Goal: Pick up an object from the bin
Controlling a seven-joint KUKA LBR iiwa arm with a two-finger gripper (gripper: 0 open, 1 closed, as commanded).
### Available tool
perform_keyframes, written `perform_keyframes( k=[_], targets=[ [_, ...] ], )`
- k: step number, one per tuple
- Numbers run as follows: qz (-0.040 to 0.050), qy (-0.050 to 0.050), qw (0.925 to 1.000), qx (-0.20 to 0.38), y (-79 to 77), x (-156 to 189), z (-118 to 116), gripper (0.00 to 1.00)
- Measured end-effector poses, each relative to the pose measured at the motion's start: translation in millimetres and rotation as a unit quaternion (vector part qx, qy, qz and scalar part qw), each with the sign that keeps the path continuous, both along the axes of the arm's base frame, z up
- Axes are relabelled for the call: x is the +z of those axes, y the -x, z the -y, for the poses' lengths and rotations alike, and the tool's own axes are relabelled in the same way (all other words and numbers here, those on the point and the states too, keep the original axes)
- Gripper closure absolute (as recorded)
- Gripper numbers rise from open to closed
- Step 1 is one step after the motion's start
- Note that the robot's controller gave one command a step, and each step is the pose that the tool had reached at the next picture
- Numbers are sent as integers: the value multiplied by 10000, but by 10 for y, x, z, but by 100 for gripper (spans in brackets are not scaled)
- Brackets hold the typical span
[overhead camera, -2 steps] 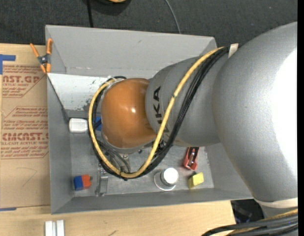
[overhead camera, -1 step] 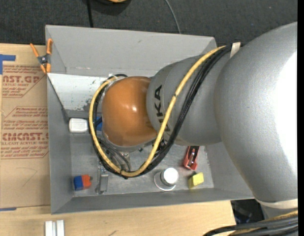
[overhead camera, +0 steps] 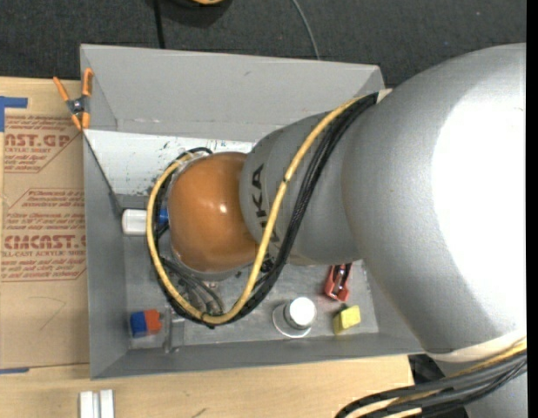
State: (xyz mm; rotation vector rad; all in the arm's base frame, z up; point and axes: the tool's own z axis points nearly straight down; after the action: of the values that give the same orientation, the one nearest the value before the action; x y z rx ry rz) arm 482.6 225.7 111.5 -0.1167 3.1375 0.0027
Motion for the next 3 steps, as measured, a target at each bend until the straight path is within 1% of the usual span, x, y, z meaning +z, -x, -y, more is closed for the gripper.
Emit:
perform_keyframes(
  k=[1,2,3],
  targets=[
    [52,-15,9973,736,-5,-361,-31,0],
    [21,-10,9854,1700,-5,-410,-153,100],
    [21,-11,9855,1699,-5,-410,-153,100]
  ],
)
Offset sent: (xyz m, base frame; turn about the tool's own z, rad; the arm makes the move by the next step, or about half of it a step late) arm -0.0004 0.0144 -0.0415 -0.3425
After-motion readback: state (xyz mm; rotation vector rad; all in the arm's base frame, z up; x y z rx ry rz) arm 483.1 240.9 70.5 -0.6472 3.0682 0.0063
